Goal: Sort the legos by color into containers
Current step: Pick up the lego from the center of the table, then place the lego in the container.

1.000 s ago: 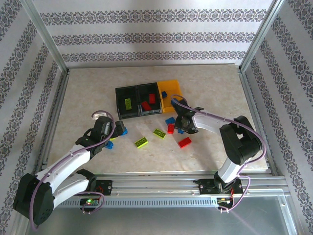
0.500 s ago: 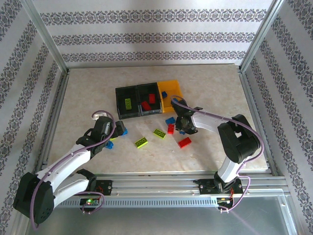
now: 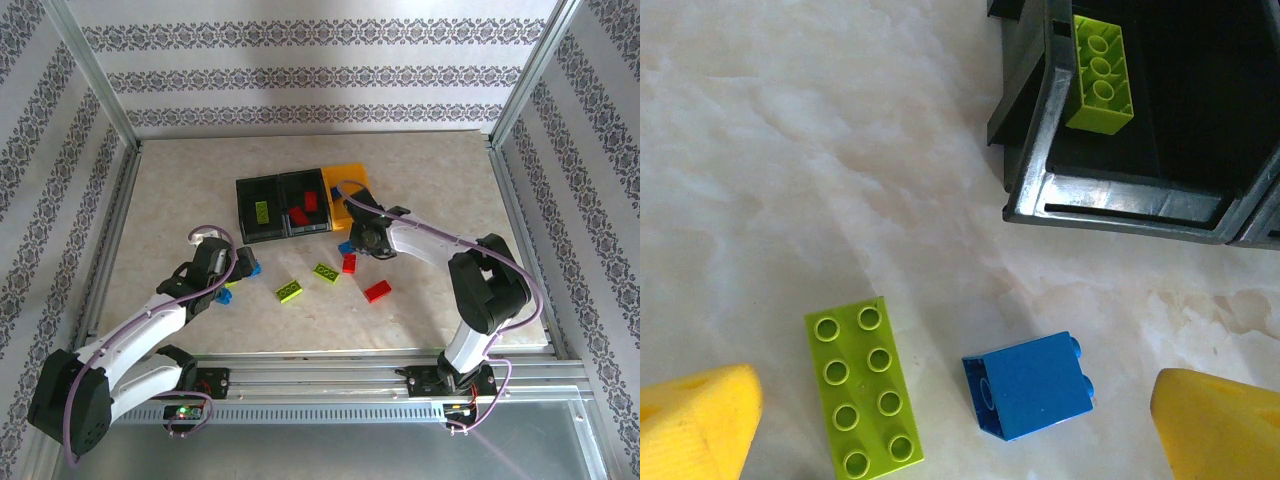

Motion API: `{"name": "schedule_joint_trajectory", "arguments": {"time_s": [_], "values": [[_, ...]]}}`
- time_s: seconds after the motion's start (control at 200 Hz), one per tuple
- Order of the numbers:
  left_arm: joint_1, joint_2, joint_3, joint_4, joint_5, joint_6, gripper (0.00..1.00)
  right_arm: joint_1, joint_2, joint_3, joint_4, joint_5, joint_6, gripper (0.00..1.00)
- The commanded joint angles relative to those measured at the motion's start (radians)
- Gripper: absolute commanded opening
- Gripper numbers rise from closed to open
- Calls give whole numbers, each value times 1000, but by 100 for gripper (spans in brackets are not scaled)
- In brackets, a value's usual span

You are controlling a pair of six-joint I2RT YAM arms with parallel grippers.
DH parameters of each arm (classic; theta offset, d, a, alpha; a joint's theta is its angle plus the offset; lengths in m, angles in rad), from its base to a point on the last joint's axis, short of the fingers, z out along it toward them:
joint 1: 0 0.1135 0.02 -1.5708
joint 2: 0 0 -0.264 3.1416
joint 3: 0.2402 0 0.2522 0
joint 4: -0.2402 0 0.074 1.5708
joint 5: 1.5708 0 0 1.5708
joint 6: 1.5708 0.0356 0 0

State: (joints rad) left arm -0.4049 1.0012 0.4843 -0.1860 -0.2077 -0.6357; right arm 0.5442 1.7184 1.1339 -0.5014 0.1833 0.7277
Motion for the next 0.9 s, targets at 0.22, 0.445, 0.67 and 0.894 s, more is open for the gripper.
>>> {"name": "schedule_joint_trajectory", "arguments": {"time_s": [0.22,0.445,0.67,0.894], "values": [[-9,0,10,29,-7,-5,100,-22,113,260,4,127,-203,26],[-8,5,16,22,-4,-1,100,-52,248,394,38,86,-254,26],[-8,5,16,19,-2,1,100,-68,367,482,55,47,-272,26],[-9,8,16,19,-3,2,100,-69,412,492,61,23,-256,26]]}}
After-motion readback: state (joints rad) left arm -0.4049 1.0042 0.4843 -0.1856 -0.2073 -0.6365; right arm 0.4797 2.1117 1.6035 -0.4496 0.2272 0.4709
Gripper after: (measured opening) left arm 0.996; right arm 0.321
